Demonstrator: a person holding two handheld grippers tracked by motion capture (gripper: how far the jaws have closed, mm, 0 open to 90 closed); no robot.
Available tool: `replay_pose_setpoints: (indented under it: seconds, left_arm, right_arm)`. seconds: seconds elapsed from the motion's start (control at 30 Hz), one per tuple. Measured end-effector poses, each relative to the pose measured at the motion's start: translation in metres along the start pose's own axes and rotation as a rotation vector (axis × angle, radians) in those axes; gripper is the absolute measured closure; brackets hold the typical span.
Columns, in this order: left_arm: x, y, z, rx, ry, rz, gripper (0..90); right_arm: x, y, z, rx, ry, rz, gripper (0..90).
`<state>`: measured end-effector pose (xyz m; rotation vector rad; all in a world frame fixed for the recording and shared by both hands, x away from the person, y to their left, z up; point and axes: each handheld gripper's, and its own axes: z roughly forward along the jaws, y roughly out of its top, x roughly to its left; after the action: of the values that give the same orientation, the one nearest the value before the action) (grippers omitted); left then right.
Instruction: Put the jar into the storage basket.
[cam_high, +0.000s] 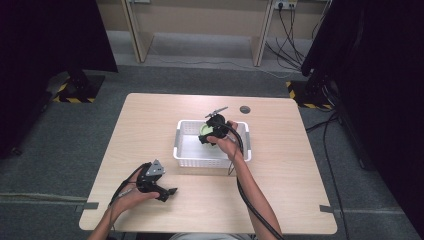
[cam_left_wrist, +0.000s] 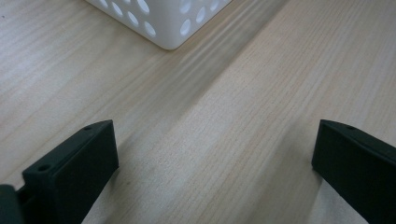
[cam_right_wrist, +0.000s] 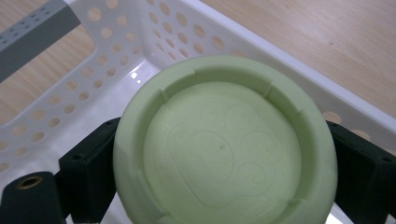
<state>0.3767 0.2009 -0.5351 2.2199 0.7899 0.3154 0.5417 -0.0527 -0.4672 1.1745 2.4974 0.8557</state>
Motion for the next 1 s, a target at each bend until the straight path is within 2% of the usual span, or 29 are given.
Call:
replay_pose_setpoints:
  seconds: [0.1, 0.27, 0.4, 0.47, 0.6, 1.0]
  left_arm:
    - [0.000, 0.000, 0.000, -0.001, 0.000, -0.002, 0.0]
    - [0.000, 0.000, 0.000, 0.000, 0.000, -0.001, 0.0]
    - [0.000, 0.000, 0.000, 0.000, 0.000, -0.001, 0.0]
    - [0.000, 0.000, 0.000, 0.000, 0.000, -0.001, 0.0]
    - [0.000, 0.000, 0.000, 0.000, 0.000, -0.001, 0.0]
    - [0.000, 0.000, 0.000, 0.000, 0.000, -0.001, 0.0]
  right_arm:
    - [-0.002, -0.001, 0.004, 0.007, -0.015, 0.001, 10.5]
    - [-0.004, -0.003, 0.005, -0.008, -0.009, 0.009, 10.3]
    - [-0.002, -0.005, 0.006, 0.001, -0.009, 0.003, 9.0]
    - [-0.002, -0.005, 0.003, -0.009, -0.007, 0.020, 8.1]
    - [-0.002, -0.004, -0.006, -0.006, 0.001, 0.021, 7.4]
    - [-0.002, -0.010, -0.030, -0.048, 0.016, 0.025, 7.0]
